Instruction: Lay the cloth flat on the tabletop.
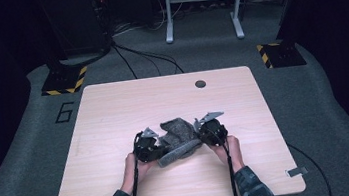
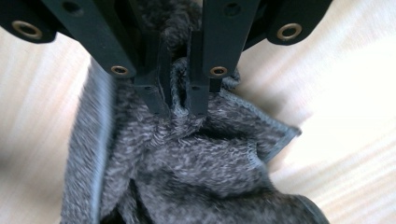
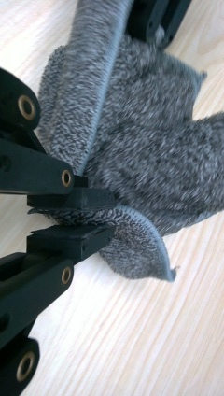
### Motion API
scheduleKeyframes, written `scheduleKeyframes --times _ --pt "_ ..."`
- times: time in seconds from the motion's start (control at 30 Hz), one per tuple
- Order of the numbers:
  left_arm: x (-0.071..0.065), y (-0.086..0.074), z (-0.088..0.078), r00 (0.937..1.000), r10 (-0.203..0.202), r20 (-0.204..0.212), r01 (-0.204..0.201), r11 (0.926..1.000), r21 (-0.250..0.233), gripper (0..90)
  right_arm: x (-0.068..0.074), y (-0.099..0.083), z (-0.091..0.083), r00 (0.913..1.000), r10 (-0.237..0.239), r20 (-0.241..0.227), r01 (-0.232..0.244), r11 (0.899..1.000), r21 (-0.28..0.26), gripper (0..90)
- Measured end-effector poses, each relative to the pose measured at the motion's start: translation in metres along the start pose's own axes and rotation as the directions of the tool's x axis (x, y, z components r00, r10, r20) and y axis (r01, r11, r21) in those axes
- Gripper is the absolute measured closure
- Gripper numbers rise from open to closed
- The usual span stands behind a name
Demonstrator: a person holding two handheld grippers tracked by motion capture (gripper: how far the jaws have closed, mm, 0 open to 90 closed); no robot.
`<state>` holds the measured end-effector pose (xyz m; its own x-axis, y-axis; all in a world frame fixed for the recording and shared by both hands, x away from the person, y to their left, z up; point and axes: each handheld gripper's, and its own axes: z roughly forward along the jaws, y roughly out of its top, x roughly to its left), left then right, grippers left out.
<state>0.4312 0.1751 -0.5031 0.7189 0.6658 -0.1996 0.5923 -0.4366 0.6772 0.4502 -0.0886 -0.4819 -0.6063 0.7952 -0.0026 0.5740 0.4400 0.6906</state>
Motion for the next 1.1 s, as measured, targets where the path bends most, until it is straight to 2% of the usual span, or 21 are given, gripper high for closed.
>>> scheduleKeyframes --times 0.1,0.23,0.3,0.33,0.37,0.4,0.47,0.5,0.57,0.6,0.63,0.67,0.7,0.8,0.83,0.87,0.93,0.97,1.0,1.03,1.1 --pt "-0.011 -0.006 -0.005 0.9995 -0.022 0.024 0.022 0.9997 0.006 79.7 -0.003 -0.010 -0.008 1.0000 -0.009 0.004 0.009 1.000 0.004 81.4" --pt "-0.024 -0.013 -0.014 0.9966 -0.014 0.081 0.014 0.9999 0.005 75.8 -0.003 -0.018 -0.013 0.9998 -0.018 -0.003 0.018 1.000 0.015 79.7" --pt "-0.028 -0.015 -0.019 0.9974 -0.002 0.072 0.002 1.0000 -0.001 66.5 -0.003 -0.025 -0.018 0.9998 -0.020 -0.004 0.020 0.999 0.026 76.8" --pt "-0.028 -0.015 -0.022 0.9982 -0.001 0.060 0.001 1.0000 -0.006 58.7 -0.004 -0.028 -0.020 0.9998 -0.019 -0.008 0.020 0.999 0.029 72.3" --pt "-0.028 -0.014 -0.024 0.9988 -0.015 0.046 0.016 0.9997 -0.021 46.0 -0.007 -0.031 -0.024 0.9998 -0.017 -0.009 0.017 1.000 0.015 61.8" --pt "-0.026 -0.013 -0.028 0.9994 -0.021 0.026 0.022 0.9991 -0.036 46.0 -0.007 -0.031 -0.024 0.9998 -0.017 -0.009 0.017 1.000 0.015 61.8" --pt "-0.019 -0.010 -0.033 0.9987 -0.050 0.015 0.051 0.9959 -0.075 32.4 -0.014 -0.029 -0.029 0.9996 0.004 -0.028 -0.004 1.000 -0.010 46.6" --pt "-0.016 -0.007 -0.036 0.9984 -0.057 0.006 0.057 0.9945 -0.087 32.4 -0.014 -0.029 -0.029 0.9996 0.004 -0.028 -0.004 1.000 -0.010 46.6" --pt "-0.009 -0.001 -0.041 0.9980 -0.051 -0.037 0.046 0.9915 -0.122 28.1 -0.018 -0.024 -0.030 0.9995 0.005 -0.030 -0.005 1.000 -0.018 40.9" --pt "-0.006 0.002 -0.042 0.9978 -0.054 -0.038 0.048 0.9906 -0.128 25.8 -0.020 -0.018 -0.031 0.9991 0.022 -0.037 -0.024 0.999 -0.040 38.8" --pt "0.003 0.009 -0.042 0.9968 -0.054 -0.058 0.046 0.9897 -0.135 25.5 -0.022 -0.015 -0.031 0.9990 0.027 -0.035 -0.029 0.998 -0.047 37.8" --pt "0.003 0.009 -0.042 0.9968 -0.054 -0.058 0.046 0.9897 -0.135 25.2 -0.022 -0.015 -0.031 0.9990 0.027 -0.035 -0.029 0.998 -0.047 37.8" --pt "0.007 0.012 -0.041 0.9959 -0.062 -0.066 0.052 0.9886 -0.142 24.7 -0.025 -0.007 -0.030 0.9981 0.044 -0.042 -0.047 0.998 -0.051 37.7" --pt "0.018 0.023 -0.036 0.9946 -0.055 -0.088 0.043 0.9905 -0.131 24.7 -0.031 0.001 -0.026 0.9966 0.067 -0.048 -0.070 0.996 -0.059 37.1" --pt "0.022 0.026 -0.034 0.9945 -0.052 -0.091 0.040 0.9908 -0.129 25.5 -0.035 0.008 -0.022 0.9955 0.089 -0.034 -0.091 0.994 -0.062 37.8" --pt "0.025 0.029 -0.032 0.9935 -0.054 -0.100 0.042 0.9916 -0.122 25.5 -0.035 0.008 -0.022 0.9955 0.089 -0.034 -0.091 0.994 -0.062 37.8" --pt "0.032 0.036 -0.027 0.9940 -0.057 -0.094 0.045 0.9920 -0.117 25.9 -0.042 0.014 -0.015 0.9910 0.125 -0.048 -0.128 0.990 -0.060 38.6" --pt "0.035 0.040 -0.023 0.9926 -0.060 -0.106 0.048 0.9924 -0.113 26.6 -0.044 0.017 -0.012 0.9888 0.143 -0.043 -0.145 0.988 -0.055 39.1" --pt "0.037 0.043 -0.022 0.9931 -0.064 -0.098 0.054 0.9928 -0.107 27.2 -0.047 0.020 -0.008 0.9887 0.143 -0.046 -0.145 0.989 -0.041 39.3" --pt "0.039 0.046 -0.019 0.9936 -0.057 -0.098 0.047 0.9939 -0.099 27.8 -0.048 0.022 -0.006 0.9856 0.162 -0.048 -0.164 0.986 -0.030 39.9" --pt "0.043 0.051 -0.013 0.9921 -0.055 -0.113 0.046 0.9953 -0.085 29.6 -0.051 0.026 0.000 0.9873 0.157 -0.026 -0.157 0.988 -0.007 41.2"
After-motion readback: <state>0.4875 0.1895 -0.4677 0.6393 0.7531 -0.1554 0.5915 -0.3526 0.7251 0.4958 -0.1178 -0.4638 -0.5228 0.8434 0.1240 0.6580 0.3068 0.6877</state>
